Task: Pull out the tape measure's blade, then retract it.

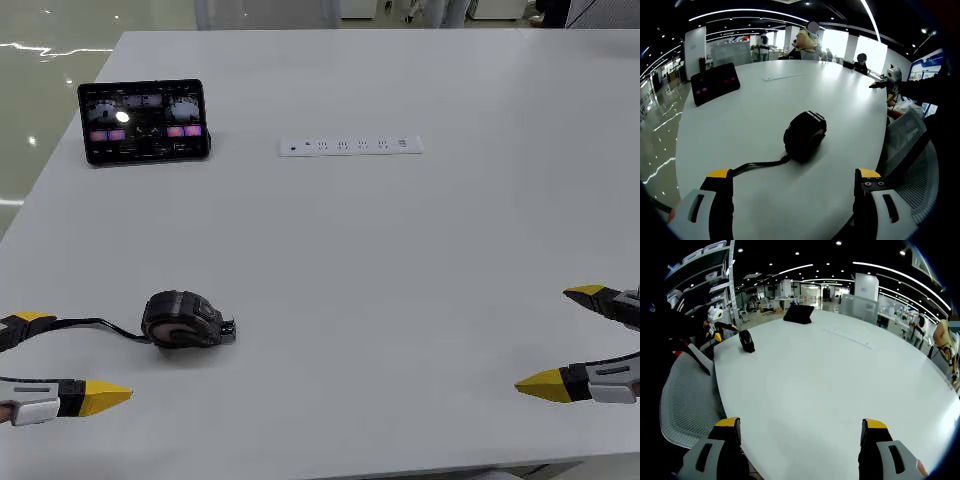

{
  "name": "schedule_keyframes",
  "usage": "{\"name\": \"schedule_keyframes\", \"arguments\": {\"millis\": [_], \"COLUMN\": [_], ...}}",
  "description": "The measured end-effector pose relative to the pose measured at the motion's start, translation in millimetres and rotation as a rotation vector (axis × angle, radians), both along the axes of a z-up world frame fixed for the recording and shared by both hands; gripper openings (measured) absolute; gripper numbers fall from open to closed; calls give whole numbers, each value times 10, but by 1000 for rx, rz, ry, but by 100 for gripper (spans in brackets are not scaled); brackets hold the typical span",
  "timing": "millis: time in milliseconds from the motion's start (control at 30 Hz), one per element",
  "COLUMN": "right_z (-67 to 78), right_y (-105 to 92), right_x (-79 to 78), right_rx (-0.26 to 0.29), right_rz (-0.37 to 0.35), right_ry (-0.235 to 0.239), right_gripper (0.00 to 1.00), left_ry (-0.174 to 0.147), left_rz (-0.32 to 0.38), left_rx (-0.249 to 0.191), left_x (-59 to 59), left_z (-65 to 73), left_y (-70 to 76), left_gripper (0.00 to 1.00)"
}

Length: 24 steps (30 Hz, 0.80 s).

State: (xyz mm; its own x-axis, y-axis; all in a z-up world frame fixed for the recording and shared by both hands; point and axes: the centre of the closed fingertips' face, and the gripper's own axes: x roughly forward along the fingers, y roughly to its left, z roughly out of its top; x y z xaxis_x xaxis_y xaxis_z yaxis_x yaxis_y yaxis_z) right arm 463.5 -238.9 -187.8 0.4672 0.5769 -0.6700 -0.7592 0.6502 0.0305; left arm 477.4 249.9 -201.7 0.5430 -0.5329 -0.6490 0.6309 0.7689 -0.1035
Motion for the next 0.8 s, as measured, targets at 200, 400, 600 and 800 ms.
{"name": "schedule_keyframes", "arguments": {"millis": [200,400,600,800], "right_z": [-10,-5,9,13], "right_y": [-8,-9,-19,-32], "right_x": [-7,2,31,67], "right_rx": [-8,-10,-12,-17], "right_rz": [3,6,4,-6], "right_ry": [12,13,0,-6], "right_gripper": [99,99,99,99], "left_ry": [-9,-4,-11,-43], "left_rz": [-3,-3,-15,-24], "left_rx": [0,-2,-2,0], "left_x": [25,34,25,65], "left_z": [16,19,21,57], "left_y": [18,23,16,32], "left_gripper": [99,99,99,99]}}
